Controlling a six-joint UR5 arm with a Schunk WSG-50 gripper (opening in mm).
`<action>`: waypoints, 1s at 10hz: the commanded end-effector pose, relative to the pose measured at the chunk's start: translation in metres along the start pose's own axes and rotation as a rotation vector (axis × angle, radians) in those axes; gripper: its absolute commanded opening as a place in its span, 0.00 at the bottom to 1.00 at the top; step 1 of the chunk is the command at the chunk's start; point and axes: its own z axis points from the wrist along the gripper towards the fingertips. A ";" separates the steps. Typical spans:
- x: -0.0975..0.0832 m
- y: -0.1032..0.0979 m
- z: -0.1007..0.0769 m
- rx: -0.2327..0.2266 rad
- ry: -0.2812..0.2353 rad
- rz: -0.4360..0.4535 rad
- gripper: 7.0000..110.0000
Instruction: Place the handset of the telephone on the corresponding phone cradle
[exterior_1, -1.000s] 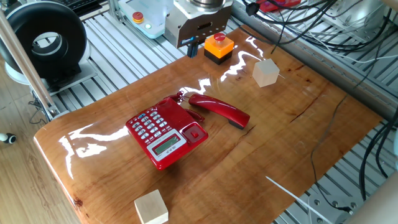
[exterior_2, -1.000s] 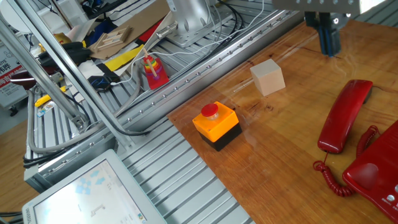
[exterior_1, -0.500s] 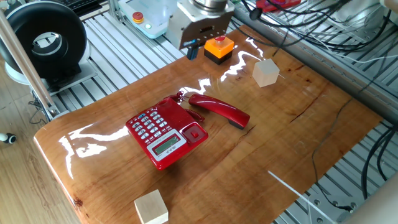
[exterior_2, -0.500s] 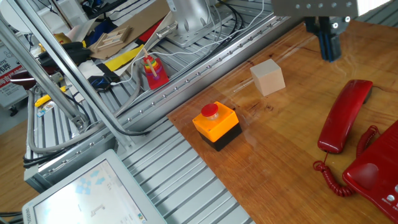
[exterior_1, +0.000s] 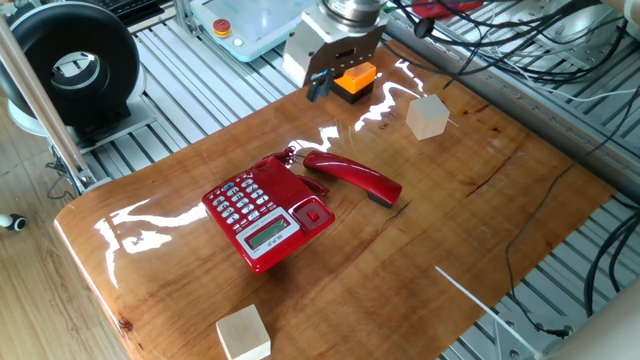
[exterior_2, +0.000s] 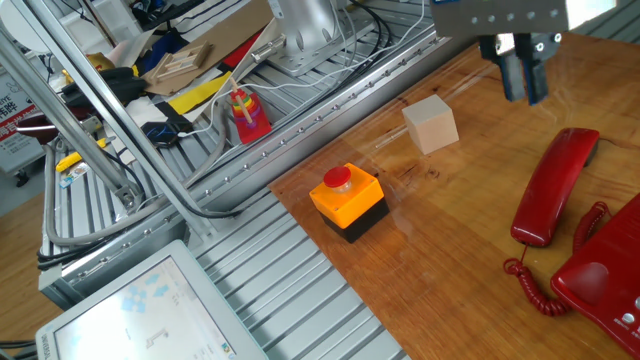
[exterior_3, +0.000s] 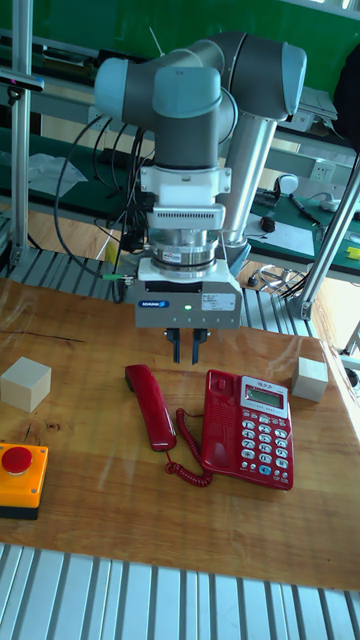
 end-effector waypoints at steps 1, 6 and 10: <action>-0.003 -0.004 0.001 -0.003 -0.014 0.047 0.00; 0.022 -0.048 0.007 0.145 0.048 -0.086 0.00; 0.019 -0.064 0.014 0.179 -0.024 -0.266 0.00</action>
